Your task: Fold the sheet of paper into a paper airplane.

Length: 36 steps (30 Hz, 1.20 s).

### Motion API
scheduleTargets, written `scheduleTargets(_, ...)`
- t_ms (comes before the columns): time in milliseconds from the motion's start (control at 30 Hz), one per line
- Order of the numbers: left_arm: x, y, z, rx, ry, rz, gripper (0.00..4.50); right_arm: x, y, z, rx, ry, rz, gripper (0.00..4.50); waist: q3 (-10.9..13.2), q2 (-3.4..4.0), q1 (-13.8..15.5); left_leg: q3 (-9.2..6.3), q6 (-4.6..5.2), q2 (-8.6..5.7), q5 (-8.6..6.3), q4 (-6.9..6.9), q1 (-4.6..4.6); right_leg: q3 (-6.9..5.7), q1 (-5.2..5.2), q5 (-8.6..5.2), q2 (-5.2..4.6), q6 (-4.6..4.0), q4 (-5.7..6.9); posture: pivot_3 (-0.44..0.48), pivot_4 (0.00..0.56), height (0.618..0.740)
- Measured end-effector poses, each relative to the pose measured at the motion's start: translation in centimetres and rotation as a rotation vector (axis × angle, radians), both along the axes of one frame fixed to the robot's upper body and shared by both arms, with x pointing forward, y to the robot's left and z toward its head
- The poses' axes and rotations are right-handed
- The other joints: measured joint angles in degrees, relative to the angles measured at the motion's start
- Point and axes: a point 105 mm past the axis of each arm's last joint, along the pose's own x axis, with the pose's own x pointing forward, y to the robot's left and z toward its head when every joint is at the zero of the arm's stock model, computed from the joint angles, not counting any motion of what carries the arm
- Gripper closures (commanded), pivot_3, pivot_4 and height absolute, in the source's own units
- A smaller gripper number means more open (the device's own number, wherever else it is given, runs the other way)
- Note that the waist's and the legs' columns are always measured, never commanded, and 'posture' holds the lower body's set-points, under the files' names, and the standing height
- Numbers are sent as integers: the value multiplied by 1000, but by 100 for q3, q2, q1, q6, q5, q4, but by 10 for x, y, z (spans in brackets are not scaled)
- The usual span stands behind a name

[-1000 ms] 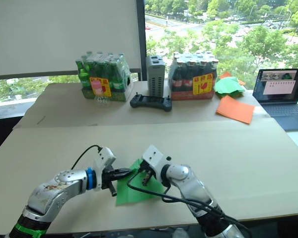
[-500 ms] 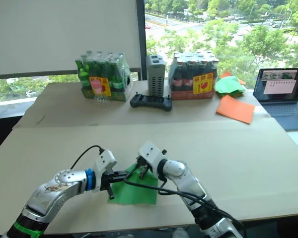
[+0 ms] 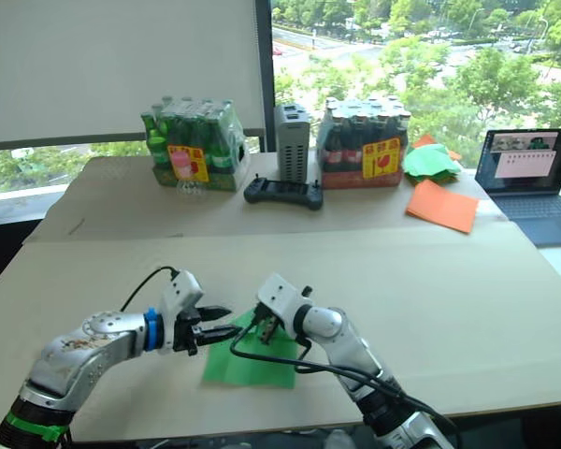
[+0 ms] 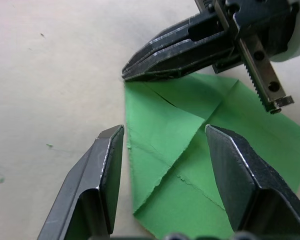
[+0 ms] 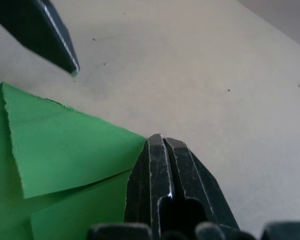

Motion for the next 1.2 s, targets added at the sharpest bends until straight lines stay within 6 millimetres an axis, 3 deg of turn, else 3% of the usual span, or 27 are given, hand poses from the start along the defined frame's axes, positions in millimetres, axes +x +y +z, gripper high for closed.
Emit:
scheduleTargets(133,14,0,17,-55,-30,6,3139,1,1,0,0,-4,-6,4500,0,0,2,0,-6,-1,4,1,2,0,3,0,0,0,0,0,150,707)
scheduleTargets(267,23,-6,4,-68,10,21,4441,1,3,0,5,-3,-4,4500,0,0,-9,0,-7,-1,4,0,1,0,1,0,0,0,-1,0,150,707)
scheduleTargets(467,30,-24,-17,-3,18,-2,4477,1,3,0,2,-6,-6,4500,-1,0,-5,0,-6,-1,4,1,1,1,1,0,-1,0,-1,0,150,707)
scheduleTargets(667,33,-25,-29,65,3,-5,4477,0,2,0,-5,-13,-11,4500,-1,0,1,0,-6,-2,3,1,0,1,2,0,-1,0,-1,0,150,707)
scheduleTargets(1200,25,-20,-35,161,-75,-42,4477,-3,2,-1,-8,-8,-11,4500,-8,4,-11,0,-2,0,0,-1,8,1,9,-1,-1,1,-2,0,150,707)
